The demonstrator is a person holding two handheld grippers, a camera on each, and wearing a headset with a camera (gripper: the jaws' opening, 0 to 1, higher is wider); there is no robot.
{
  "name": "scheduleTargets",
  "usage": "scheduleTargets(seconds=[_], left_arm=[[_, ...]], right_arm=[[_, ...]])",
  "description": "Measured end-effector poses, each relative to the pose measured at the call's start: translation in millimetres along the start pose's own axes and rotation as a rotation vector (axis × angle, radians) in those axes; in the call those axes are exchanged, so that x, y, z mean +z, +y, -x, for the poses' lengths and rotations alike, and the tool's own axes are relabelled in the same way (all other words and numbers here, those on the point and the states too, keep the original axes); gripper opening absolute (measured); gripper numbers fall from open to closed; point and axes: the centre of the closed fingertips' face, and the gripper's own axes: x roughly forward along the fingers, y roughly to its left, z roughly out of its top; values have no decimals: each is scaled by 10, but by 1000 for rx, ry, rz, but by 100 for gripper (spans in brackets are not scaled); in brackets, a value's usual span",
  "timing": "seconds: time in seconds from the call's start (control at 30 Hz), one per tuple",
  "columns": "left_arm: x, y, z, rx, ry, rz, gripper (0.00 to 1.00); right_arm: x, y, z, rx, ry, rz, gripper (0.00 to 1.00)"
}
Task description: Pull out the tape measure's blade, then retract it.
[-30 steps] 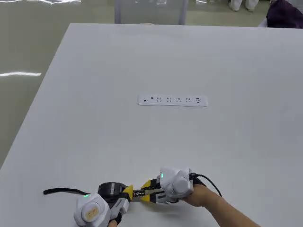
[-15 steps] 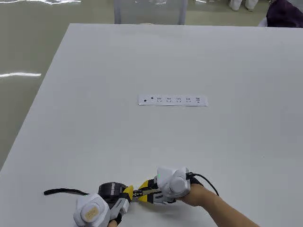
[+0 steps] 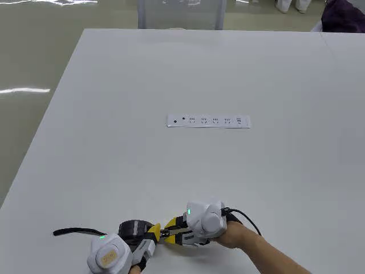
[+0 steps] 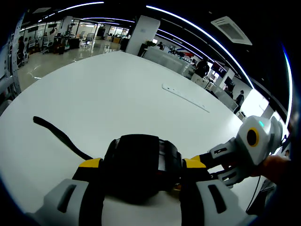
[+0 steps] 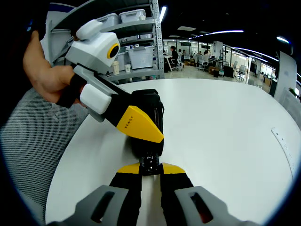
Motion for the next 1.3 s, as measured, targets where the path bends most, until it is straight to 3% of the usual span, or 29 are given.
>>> scheduleTargets(seconds=[0.6, 1.3], left_arm=[[11, 4, 11, -15, -2, 23, 62], [-8, -18, 7, -16, 0, -13, 64]], right_arm=[[99, 26, -105, 20, 2, 17, 13], [29, 26, -132, 24, 39, 33, 15]])
